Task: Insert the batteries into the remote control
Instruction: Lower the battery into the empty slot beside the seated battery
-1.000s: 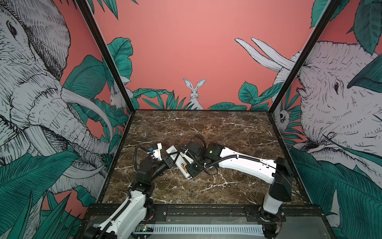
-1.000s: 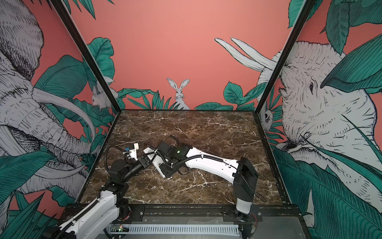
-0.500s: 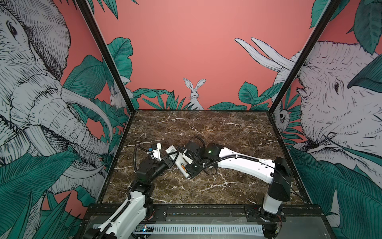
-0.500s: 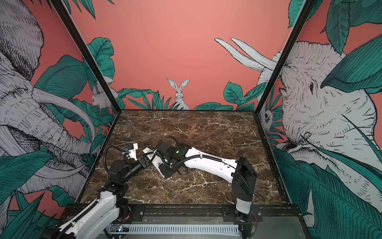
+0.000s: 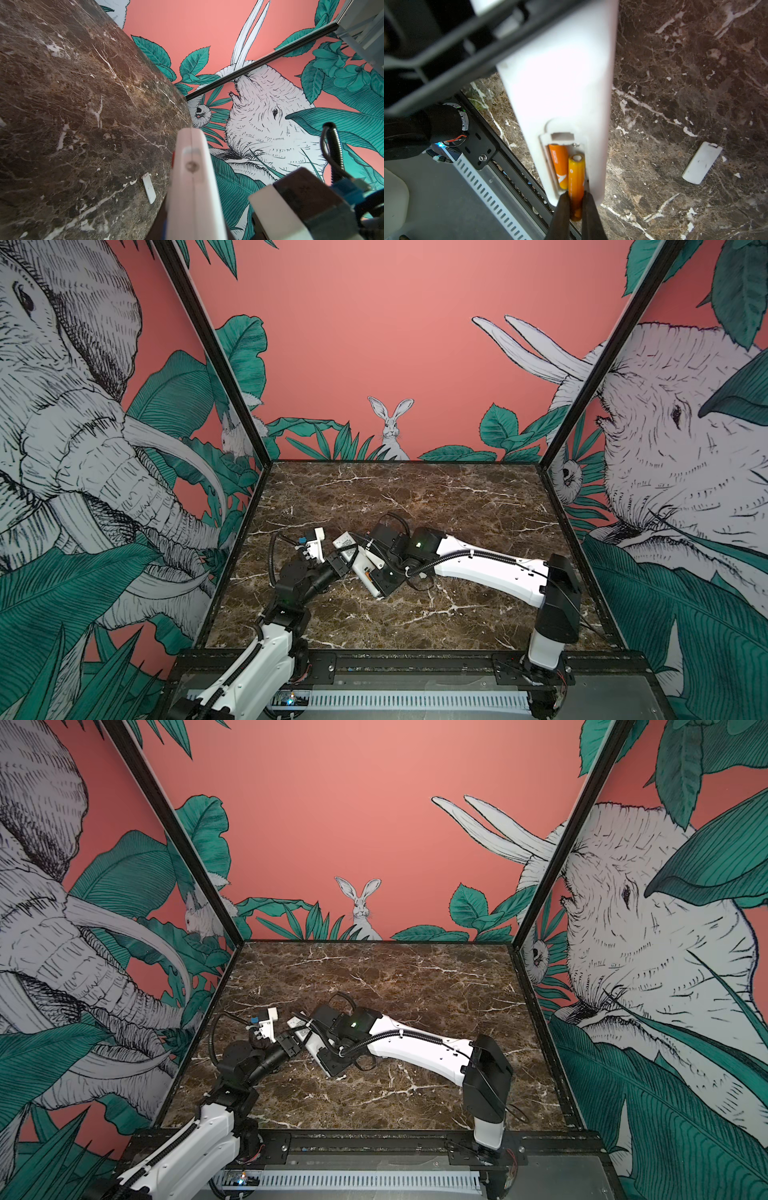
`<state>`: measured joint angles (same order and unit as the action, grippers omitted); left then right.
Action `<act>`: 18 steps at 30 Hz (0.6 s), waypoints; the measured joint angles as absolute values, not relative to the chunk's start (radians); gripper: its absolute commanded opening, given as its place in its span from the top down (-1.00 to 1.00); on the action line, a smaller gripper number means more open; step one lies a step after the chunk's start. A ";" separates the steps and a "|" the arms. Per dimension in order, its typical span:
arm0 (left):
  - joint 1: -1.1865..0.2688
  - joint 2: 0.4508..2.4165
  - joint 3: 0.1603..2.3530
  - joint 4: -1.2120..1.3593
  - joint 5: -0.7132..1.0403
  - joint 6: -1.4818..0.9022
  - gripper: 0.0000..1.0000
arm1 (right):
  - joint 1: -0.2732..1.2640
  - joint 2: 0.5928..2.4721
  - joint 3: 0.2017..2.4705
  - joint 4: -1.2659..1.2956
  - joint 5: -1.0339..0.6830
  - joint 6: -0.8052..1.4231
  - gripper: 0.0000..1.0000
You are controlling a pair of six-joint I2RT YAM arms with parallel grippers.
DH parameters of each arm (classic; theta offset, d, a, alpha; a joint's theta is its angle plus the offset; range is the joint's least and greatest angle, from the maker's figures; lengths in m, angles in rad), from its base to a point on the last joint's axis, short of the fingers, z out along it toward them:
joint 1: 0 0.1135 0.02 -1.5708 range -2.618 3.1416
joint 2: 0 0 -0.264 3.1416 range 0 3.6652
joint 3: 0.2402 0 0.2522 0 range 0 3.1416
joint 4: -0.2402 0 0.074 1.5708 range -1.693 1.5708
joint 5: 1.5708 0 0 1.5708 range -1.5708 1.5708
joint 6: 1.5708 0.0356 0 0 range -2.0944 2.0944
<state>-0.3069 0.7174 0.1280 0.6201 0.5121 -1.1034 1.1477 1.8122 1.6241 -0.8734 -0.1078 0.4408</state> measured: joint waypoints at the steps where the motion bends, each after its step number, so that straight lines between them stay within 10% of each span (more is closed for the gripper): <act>1: -0.307 0.717 0.128 0.620 0.512 -1.103 1.00 | 1.148 1.812 1.624 -0.873 -0.107 0.441 0.93; 18: -0.307 0.717 0.126 0.625 0.508 -1.110 1.00 | 1.151 1.819 1.647 -0.873 -0.080 0.440 0.70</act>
<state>-0.3073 0.7174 0.1261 0.6250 0.5083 -1.1103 1.1515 1.8191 1.6470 -0.8726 -0.0799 0.4404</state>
